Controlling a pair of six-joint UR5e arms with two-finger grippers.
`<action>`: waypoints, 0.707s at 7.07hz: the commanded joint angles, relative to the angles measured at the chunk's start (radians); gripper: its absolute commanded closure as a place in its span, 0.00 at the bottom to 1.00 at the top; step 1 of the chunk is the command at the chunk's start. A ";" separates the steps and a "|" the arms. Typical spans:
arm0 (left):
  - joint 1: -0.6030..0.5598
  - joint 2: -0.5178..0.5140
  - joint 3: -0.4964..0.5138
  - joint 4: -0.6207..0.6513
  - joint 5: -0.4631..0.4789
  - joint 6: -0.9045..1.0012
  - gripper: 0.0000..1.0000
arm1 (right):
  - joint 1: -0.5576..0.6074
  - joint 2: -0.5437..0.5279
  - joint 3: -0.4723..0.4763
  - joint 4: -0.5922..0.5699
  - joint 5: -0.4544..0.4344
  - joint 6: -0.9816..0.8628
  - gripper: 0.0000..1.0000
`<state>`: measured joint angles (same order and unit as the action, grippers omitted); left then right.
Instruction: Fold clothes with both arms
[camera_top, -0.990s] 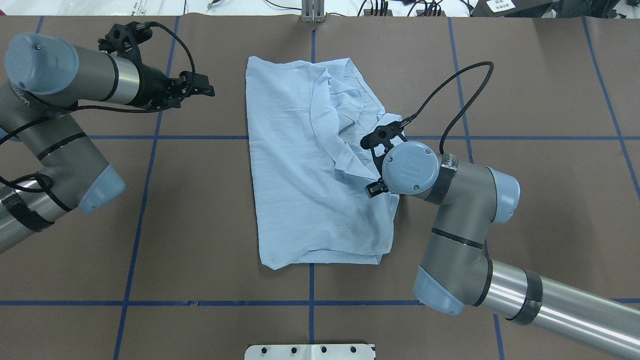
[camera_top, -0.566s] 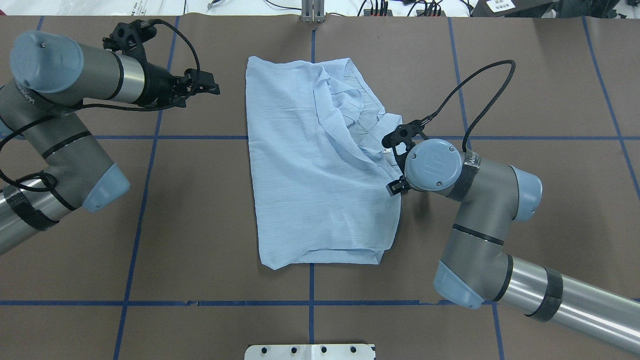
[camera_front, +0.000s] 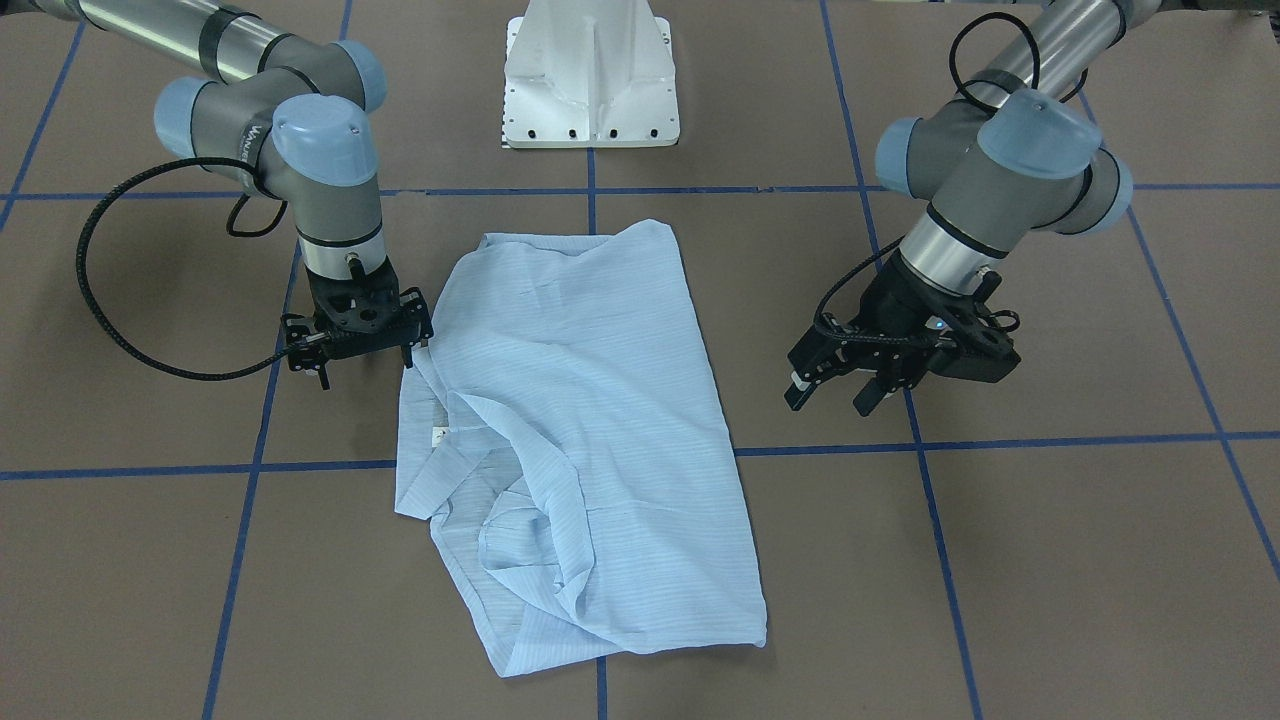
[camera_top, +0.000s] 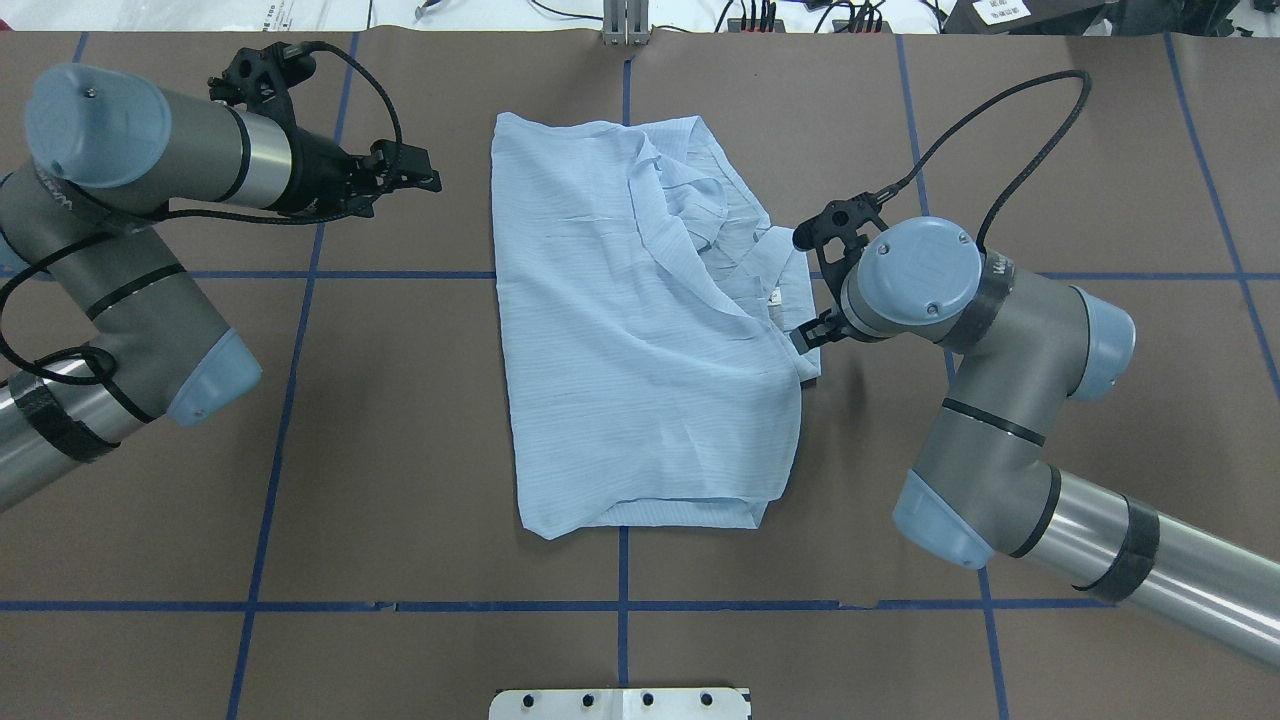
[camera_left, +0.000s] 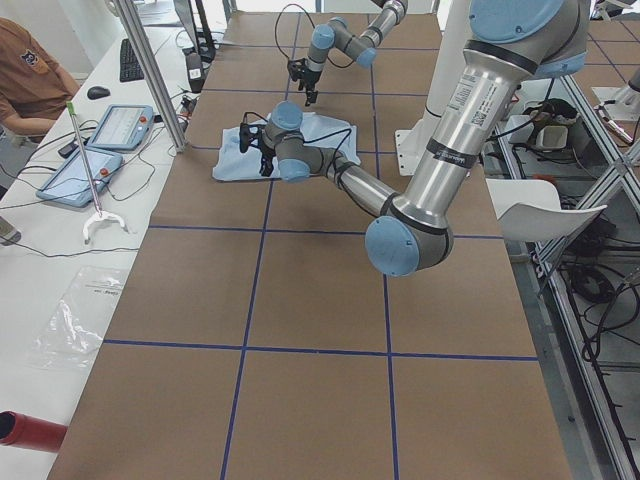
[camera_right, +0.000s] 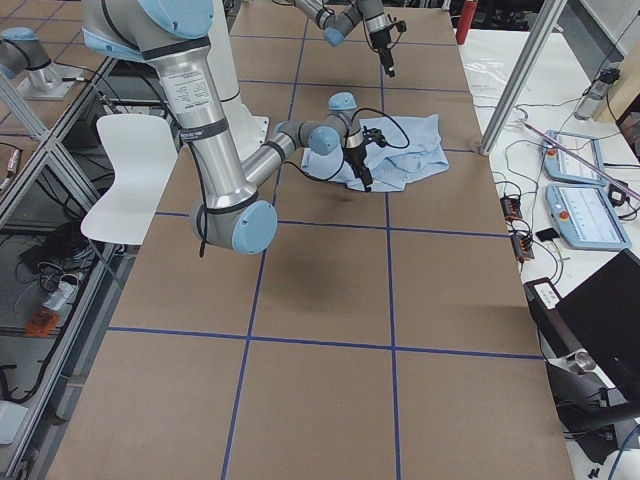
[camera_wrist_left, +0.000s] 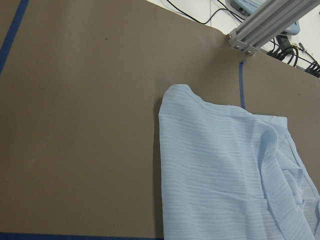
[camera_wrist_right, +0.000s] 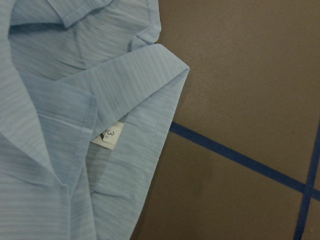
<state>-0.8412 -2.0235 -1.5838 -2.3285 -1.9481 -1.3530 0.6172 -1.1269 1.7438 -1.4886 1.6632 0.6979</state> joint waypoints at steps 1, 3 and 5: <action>0.004 -0.001 0.004 -0.003 0.000 0.000 0.00 | 0.016 0.112 -0.056 0.002 0.023 0.008 0.00; 0.004 0.000 0.010 -0.005 0.000 0.000 0.00 | 0.016 0.324 -0.282 0.008 0.010 0.018 0.00; 0.005 0.006 0.010 -0.005 0.000 0.000 0.00 | 0.013 0.412 -0.483 0.191 -0.037 0.044 0.00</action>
<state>-0.8371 -2.0206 -1.5747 -2.3331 -1.9482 -1.3530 0.6321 -0.7816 1.3942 -1.4009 1.6472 0.7229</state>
